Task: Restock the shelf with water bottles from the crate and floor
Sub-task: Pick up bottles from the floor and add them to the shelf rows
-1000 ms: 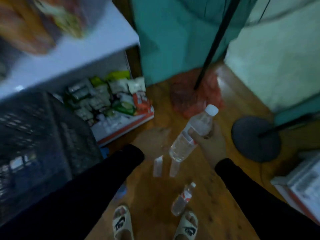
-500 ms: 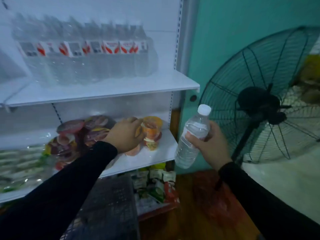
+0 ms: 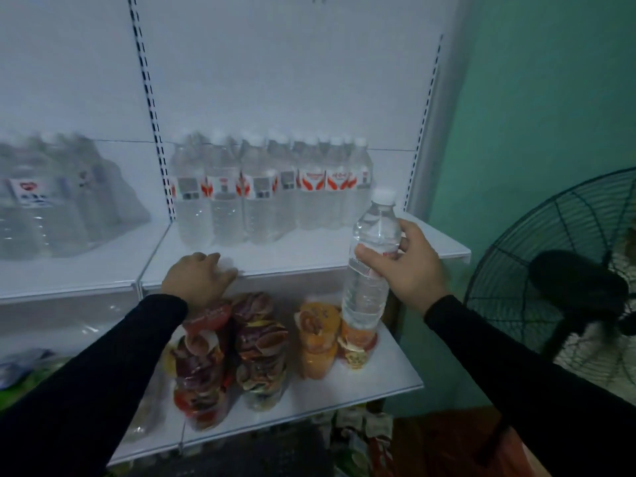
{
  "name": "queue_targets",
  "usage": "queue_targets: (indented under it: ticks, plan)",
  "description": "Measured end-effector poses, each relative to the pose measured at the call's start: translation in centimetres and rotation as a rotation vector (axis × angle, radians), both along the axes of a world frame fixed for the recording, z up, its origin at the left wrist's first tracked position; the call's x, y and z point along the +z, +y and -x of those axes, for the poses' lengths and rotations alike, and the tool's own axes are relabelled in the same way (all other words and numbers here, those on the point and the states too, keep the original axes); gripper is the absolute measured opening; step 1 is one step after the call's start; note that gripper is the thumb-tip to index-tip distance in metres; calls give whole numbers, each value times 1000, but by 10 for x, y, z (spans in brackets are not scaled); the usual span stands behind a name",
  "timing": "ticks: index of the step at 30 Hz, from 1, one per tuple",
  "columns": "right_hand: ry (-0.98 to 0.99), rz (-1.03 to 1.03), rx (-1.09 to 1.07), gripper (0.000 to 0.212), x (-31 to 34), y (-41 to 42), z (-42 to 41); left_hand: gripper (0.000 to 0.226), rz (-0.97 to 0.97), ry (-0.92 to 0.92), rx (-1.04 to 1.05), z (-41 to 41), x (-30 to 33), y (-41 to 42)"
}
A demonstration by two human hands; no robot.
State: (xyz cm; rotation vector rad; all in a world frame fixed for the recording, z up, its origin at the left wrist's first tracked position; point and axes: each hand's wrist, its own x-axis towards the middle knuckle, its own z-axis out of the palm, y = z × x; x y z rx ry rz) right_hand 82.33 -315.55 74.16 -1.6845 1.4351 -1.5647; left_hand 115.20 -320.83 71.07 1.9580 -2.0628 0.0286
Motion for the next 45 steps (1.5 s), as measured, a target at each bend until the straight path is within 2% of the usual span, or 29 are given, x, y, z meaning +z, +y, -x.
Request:
queue_targets:
  ticks: [3, 6, 11, 17, 24, 29, 32, 37, 41, 45]
  plan:
    - [18, -2, -11, 63, 9, -23, -22, 48, 3, -98, -65, -13, -6, -16]
    - [17, 0, -15, 67, 16, -43, -42, 86, -5, -135, -47, -28, -17, -37]
    - [48, 22, -46, 72, 29, -79, -65, 116, 26, -166, -57, -32, -27, -47]
    - [22, 39, -63, 84, 58, -127, -86, 96, 84, -115, -24, -27, -26, -45]
    - [-51, 37, -29, 83, 44, -164, -110, 93, 66, -143, 23, -24, -28, -46]
    - [-8, 51, -12, 87, 37, -174, -111, 93, 46, -141, 50, -25, -28, -47]
    - [36, -8, 42, 89, 29, -178, -104, 95, 27, -141, 53, -24, -28, -46]
    - [175, -115, 154, 68, 2, -167, -84, 103, 20, -137, 53, -25, -29, -47]
    - [218, -228, 194, 61, -16, -163, -78, 105, 25, -144, 64, -25, -30, -49]
    - [207, -226, 154, 58, -21, -171, -86, 104, 32, -133, 68, -25, -32, -50]
